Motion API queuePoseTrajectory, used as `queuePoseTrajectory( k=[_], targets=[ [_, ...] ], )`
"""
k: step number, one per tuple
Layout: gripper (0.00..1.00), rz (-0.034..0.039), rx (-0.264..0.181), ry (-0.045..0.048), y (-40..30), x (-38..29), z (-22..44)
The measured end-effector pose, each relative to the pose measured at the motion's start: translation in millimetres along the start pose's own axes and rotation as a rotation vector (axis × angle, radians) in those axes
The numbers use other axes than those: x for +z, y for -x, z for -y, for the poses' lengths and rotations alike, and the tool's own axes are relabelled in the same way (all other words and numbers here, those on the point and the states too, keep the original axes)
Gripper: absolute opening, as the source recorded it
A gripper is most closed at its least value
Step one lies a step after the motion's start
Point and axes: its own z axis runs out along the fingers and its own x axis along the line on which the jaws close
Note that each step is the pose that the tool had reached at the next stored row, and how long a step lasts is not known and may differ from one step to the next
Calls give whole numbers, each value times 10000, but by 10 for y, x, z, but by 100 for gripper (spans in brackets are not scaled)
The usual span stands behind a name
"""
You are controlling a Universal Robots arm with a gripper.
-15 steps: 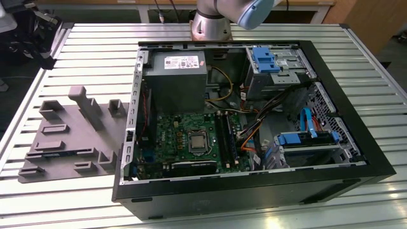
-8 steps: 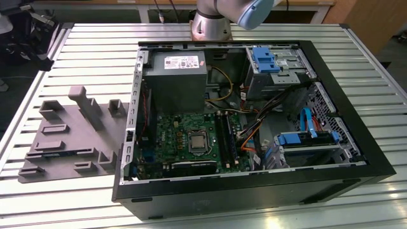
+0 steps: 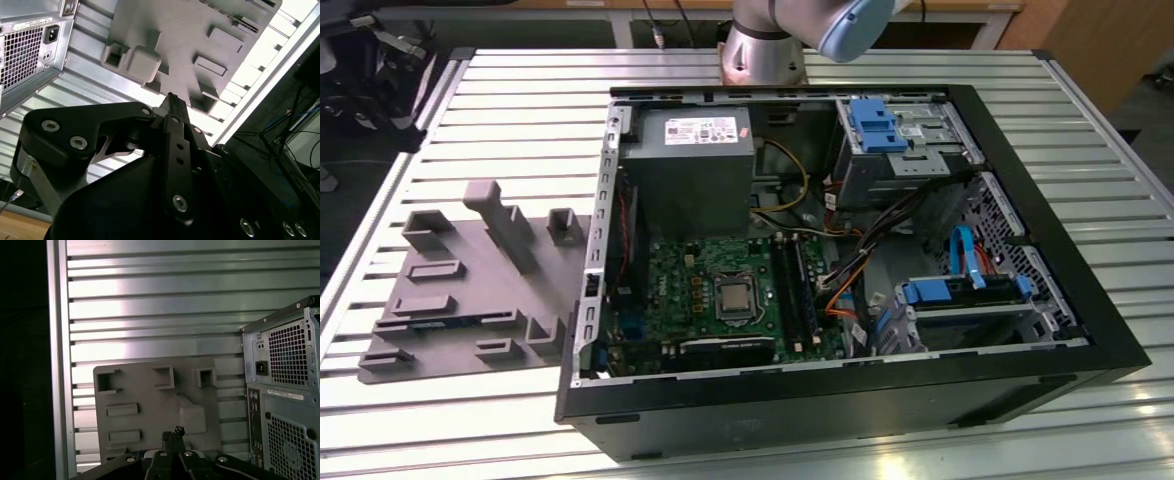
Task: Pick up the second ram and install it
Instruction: 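Reach for the second ram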
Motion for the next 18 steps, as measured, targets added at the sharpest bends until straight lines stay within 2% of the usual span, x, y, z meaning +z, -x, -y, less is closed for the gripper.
queuePoseTrajectory(
  k=[18],
  targets=[
    [11, 0, -1, 0, -119, 18, 81]
  ],
)
